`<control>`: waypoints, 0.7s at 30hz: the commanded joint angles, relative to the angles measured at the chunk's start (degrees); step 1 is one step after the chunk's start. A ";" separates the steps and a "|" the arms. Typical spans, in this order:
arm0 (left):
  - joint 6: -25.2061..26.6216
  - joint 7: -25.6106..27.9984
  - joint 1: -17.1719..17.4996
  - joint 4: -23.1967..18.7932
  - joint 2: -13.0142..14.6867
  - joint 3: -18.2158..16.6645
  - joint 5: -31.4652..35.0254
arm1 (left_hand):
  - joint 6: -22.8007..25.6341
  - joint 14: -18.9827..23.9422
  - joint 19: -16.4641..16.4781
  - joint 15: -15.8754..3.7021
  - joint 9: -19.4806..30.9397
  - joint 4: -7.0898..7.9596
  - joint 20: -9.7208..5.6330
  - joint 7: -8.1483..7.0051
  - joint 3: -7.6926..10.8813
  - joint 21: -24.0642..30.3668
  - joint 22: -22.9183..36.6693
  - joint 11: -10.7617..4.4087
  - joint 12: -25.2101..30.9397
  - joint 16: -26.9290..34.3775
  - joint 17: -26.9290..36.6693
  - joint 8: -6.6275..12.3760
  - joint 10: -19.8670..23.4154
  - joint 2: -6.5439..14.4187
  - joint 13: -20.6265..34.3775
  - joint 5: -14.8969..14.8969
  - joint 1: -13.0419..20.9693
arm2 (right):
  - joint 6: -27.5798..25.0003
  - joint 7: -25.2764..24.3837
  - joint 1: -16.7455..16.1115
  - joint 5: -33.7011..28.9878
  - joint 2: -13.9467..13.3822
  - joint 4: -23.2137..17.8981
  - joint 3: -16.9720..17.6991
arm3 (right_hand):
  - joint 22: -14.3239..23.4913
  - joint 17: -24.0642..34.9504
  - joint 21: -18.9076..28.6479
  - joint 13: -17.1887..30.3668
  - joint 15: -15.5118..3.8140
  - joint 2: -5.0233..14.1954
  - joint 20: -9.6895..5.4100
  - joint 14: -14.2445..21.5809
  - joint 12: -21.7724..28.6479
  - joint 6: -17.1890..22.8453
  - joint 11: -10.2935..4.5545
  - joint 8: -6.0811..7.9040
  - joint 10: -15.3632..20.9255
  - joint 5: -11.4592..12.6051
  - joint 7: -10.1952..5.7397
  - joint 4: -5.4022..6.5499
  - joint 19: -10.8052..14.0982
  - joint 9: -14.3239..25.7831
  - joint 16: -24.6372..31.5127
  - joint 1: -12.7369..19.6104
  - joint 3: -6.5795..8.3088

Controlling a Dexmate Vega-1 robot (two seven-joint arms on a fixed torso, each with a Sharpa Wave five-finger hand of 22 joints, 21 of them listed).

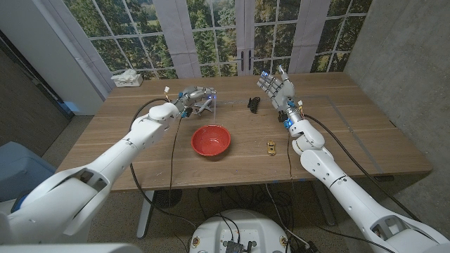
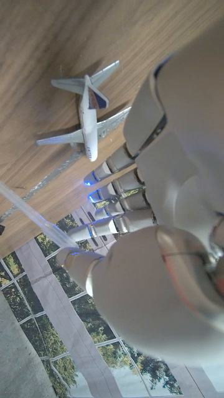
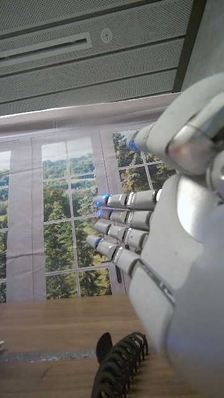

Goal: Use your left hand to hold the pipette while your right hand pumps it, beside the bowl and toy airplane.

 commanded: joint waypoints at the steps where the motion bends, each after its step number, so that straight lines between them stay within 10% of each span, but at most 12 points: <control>1: 2.13 -2.54 -2.09 1.42 0.35 1.99 1.12 | -2.80 -1.88 -1.06 -2.33 -0.77 0.12 0.41 0.27 -0.53 -0.27 0.17 1.48 0.05 -0.36 0.14 -1.84 -2.93 0.36 -0.17 -0.51 -0.48 | 0.44 0.05 0.28 -0.07 0.13 0.41 0.03 | 0.13 0.21 0.17 0.17 -0.05 0.32 0.13 0.38 0.11 0.07 0.12 0.09 0.16 -0.15 0.09 -0.41 0.02 0.01 -0.33 0.01 0.15; 9: 1.67 -3.50 -3.07 1.44 0.51 2.68 2.30 | -14.74 -4.39 -2.10 -0.98 -3.92 0.31 1.32 -0.10 -2.13 -0.46 0.21 2.28 0.67 -0.11 0.01 -8.32 -6.96 -0.23 -0.51 -2.24 -2.07 | 0.84 0.29 0.61 -0.16 0.41 1.16 0.00 | 0.12 0.22 0.18 0.17 -0.08 0.30 0.16 0.33 0.13 0.09 0.13 0.10 0.20 -0.16 0.15 -0.46 0.04 0.01 -0.37 -0.07 0.20; 21: -2.77 -1.89 -1.32 0.55 0.07 0.86 1.73 | -37.67 -12.46 -3.77 -0.97 -11.93 0.56 -1.84 -4.32 -4.25 -1.30 -0.43 0.57 0.00 -0.94 -0.54 -8.97 -19.14 -1.67 -1.02 -7.58 -5.02 | 0.55 -0.37 1.41 -0.70 0.72 2.21 -0.12 | 0.12 0.24 0.19 0.17 -0.06 0.27 0.22 0.36 0.06 0.07 0.07 0.08 0.03 -0.16 0.09 -0.59 0.05 0.01 -0.41 -0.21 0.29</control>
